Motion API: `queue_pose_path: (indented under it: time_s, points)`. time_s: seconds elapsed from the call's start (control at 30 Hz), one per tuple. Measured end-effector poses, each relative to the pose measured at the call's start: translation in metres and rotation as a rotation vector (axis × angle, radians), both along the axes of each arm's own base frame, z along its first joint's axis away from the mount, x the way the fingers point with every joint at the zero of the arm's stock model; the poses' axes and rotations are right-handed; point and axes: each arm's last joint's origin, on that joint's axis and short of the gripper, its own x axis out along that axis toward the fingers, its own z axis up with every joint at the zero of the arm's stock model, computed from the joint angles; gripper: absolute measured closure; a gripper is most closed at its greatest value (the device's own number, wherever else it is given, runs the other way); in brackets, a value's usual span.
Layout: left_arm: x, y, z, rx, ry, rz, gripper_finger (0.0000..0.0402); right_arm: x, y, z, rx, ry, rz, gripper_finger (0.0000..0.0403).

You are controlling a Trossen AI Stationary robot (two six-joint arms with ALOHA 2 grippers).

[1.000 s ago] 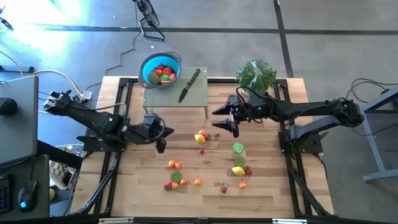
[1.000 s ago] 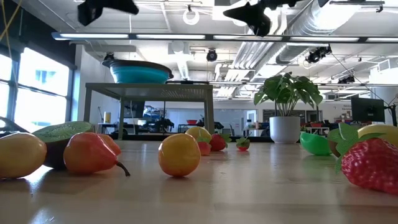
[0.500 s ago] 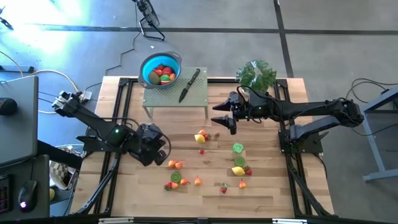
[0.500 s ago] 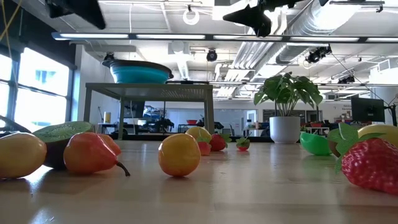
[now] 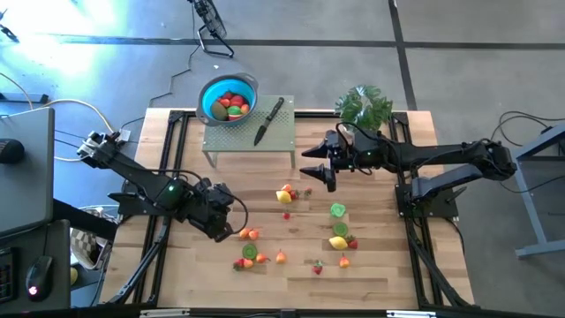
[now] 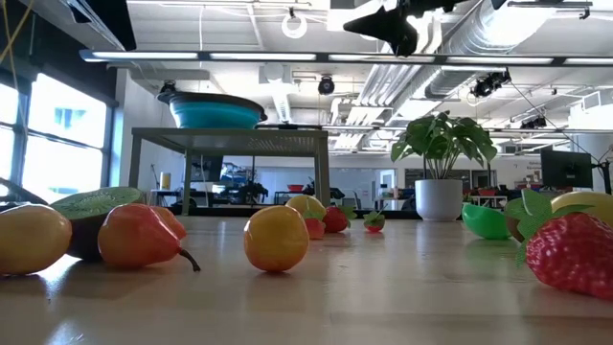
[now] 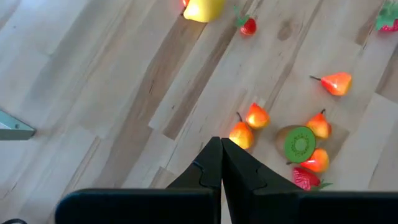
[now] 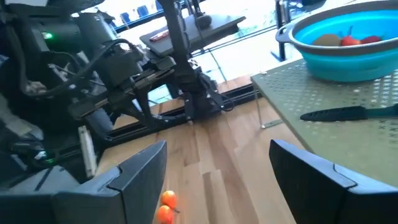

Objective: Pick & Place Fruit
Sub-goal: Put the orange pear into the strainer bowl on the shelf

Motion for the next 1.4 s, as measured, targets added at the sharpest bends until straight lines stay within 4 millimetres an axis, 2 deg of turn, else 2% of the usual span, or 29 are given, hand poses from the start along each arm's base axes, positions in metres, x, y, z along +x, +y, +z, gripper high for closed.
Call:
queue_pose_path:
  time_s: [0.13,0.27,0.4,0.6,0.77,0.87,1.0,1.4]
  points:
    - [0.0,0.0,0.0,0.014,0.009,-0.032,0.0399,0.0,-0.002,0.0,0.011,0.0,-0.056,0.0127]
    - [-0.001,-0.001,-0.001,-0.009,0.048,-0.087,0.0363,0.0,-0.002,0.0,0.058,-0.003,-0.084,0.0127]
    - [-0.002,-0.002,-0.001,-0.037,0.065,-0.103,0.0287,0.0,-0.002,0.0,0.061,-0.004,-0.084,0.0127]
    - [0.0,-0.003,-0.002,-0.047,0.069,-0.126,0.0147,0.0,-0.002,0.0,0.062,-0.003,-0.075,0.0127]
    - [0.006,-0.006,0.001,-0.048,0.0,-0.157,0.0074,0.0,-0.002,0.0,0.063,-0.003,-0.073,0.0127]
    - [0.006,-0.006,0.001,-0.041,-0.016,-0.129,0.0057,0.0,-0.002,0.0,0.063,-0.003,-0.072,0.0127]
    - [0.011,-0.008,-0.004,-0.034,0.002,-0.115,0.0057,0.0,-0.002,0.0,0.056,-0.003,-0.071,0.0127]
    - [0.038,-0.024,-0.046,0.012,0.168,-0.131,0.0066,0.0,-0.002,-0.001,0.055,0.004,-0.071,0.0127]
